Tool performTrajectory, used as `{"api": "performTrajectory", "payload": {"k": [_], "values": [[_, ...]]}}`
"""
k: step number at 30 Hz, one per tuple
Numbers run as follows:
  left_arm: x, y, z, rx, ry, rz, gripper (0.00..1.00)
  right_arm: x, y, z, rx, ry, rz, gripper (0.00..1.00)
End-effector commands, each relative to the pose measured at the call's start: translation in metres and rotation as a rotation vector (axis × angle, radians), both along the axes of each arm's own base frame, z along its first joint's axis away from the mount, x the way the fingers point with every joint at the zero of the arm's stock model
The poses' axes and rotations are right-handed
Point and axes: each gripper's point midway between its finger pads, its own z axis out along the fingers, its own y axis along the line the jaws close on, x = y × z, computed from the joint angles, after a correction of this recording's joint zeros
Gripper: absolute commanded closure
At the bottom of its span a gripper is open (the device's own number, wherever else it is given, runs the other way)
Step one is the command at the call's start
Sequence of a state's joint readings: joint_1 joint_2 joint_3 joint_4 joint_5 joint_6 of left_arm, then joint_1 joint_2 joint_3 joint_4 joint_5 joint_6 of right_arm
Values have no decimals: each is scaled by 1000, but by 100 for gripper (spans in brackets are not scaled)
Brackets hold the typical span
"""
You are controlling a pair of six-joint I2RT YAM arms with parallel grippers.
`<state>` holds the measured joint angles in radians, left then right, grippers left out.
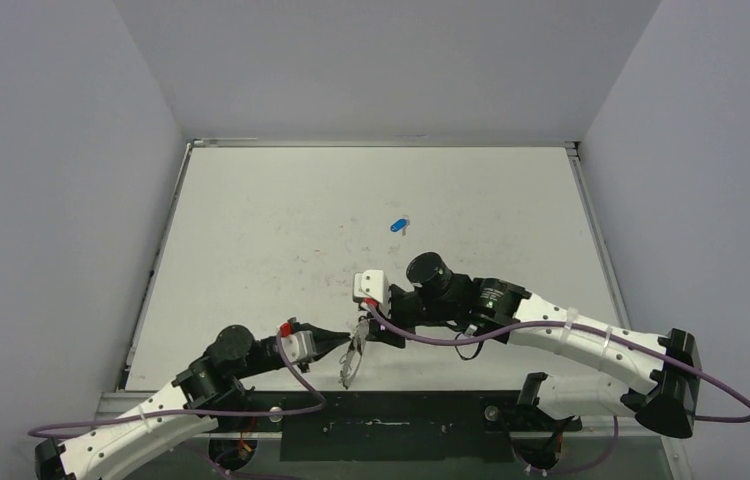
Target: Put the keys on the keyring
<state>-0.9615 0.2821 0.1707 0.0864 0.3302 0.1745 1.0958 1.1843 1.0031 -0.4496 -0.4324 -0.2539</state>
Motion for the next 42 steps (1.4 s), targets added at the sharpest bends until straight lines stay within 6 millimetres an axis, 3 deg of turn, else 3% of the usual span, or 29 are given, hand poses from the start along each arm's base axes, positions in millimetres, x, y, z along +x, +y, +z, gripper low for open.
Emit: {"api": "performTrajectory", "payload": {"k": [1,9,14,18,22,35,42], "values": [[-4,-4,35,-145,-50,-23,100,-9,13,21,162,-6,103,60],[-4,-5,35,-148,-44,-22,100,-14,20,1,138,64,127,67],[-3,-5,34,-142,-45,-19,100,-13,22,-12,96,91,125,78],[-3,-4,34,-142,-48,-18,100,-9,21,-20,69,93,101,93],[-3,-4,34,-141,-51,-18,100,-5,20,-26,51,88,80,100],[-5,-5,38,-159,-60,-31,100,5,21,-48,10,95,19,100],[-6,-5,35,-152,-47,-33,100,9,24,-46,54,75,0,100]]}}
